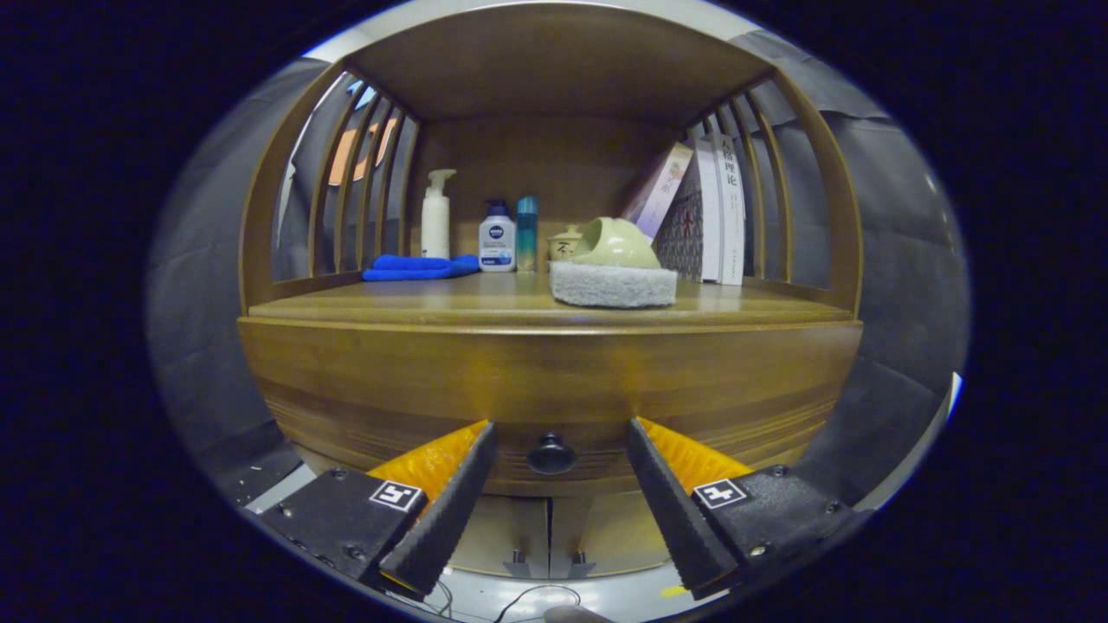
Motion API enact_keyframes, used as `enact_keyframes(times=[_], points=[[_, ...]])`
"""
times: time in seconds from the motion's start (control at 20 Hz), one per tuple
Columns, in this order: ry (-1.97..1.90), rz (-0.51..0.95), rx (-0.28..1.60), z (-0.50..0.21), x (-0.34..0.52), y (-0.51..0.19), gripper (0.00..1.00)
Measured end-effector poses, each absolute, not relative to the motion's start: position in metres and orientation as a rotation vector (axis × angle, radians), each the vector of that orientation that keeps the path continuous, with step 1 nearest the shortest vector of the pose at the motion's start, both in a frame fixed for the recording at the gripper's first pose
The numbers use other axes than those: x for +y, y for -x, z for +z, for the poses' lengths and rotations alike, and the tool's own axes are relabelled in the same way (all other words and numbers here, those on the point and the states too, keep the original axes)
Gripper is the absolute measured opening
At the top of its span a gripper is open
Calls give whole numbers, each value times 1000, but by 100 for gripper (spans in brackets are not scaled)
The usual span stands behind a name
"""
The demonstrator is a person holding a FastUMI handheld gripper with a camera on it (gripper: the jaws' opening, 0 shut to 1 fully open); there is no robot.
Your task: Pull open the drawer, take out the items inside it, and place them on the countertop above the cabinet.
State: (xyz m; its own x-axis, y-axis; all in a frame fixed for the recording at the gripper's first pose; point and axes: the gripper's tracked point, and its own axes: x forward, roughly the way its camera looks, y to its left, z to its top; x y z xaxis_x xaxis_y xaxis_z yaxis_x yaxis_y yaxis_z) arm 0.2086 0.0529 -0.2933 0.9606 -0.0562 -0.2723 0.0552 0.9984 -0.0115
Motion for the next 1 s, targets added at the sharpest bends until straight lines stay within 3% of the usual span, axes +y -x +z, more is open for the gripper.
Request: enact_keyframes(times=[0.6, 1.0], points=[[42, -27, 79, -120, 28, -93, 99], [8, -44, 19, -60, 7, -29, 99]])
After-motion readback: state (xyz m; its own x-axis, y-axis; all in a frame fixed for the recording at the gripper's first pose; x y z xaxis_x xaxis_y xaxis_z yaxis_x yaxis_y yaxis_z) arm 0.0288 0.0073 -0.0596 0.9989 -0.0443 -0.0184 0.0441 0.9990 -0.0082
